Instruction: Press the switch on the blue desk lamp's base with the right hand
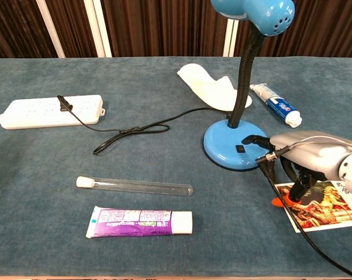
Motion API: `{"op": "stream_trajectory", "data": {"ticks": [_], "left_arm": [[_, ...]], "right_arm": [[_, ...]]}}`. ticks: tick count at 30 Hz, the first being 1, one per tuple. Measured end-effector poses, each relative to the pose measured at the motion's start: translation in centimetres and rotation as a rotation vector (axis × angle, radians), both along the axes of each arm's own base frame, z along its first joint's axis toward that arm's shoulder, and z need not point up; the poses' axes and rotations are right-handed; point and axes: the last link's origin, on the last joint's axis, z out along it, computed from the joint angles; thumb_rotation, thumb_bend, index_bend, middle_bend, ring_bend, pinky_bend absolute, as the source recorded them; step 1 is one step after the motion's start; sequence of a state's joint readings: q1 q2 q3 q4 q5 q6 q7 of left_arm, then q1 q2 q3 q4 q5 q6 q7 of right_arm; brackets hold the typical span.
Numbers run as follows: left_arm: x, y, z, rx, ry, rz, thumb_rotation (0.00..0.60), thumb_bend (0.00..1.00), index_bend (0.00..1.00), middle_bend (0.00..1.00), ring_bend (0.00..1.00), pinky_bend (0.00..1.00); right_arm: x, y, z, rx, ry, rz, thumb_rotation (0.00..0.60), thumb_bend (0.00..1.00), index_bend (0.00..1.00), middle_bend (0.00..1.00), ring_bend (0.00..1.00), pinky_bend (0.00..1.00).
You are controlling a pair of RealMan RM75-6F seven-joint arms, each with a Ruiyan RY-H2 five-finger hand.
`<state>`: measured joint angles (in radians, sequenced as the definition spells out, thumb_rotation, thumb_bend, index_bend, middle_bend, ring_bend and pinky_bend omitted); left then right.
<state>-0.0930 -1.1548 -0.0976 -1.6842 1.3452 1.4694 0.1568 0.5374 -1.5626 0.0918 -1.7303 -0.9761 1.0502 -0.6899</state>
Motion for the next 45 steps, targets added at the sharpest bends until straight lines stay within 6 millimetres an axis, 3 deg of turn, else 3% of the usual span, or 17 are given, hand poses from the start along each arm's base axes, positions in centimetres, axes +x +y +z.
{"op": "stream_trajectory", "data": {"ticks": [11, 28, 37, 45], "left_arm": [[0.0, 0.0, 0.0, -0.001, 0.001, 0.002, 0.6, 0.53, 0.21, 0.1, 0.01, 0.0], [0.0, 0.0, 0.0, 0.0, 0.0, 0.001, 0.6, 0.53, 0.21, 0.1, 0.01, 0.0], [0.0, 0.0, 0.0, 0.001, -0.002, 0.002, 0.6, 0.53, 0.21, 0.1, 0.01, 0.0], [0.0, 0.0, 0.1, 0.005, -0.003, -0.001, 0.6, 0.53, 0.22, 0.1, 0.01, 0.0]], "right_arm": [[0.2, 0.0, -0.7, 0.011, 0.008, 0.002, 0.6, 0.25, 0.01, 0.52, 0.63, 0.93], [-0.1, 0.5, -1.1, 0.04, 0.047, 0.003, 0.6, 0.25, 0.22, 0.52, 0.63, 0.98], [0.5, -0.2, -0.4, -0.001, 0.017, -0.004, 0.6, 0.25, 0.04, 0.48, 0.58, 1.0], [1.2, -0.5, 2.2, -0.069, -0.043, -0.027, 0.6, 0.25, 0.0, 0.35, 0.45, 1.0]]}}
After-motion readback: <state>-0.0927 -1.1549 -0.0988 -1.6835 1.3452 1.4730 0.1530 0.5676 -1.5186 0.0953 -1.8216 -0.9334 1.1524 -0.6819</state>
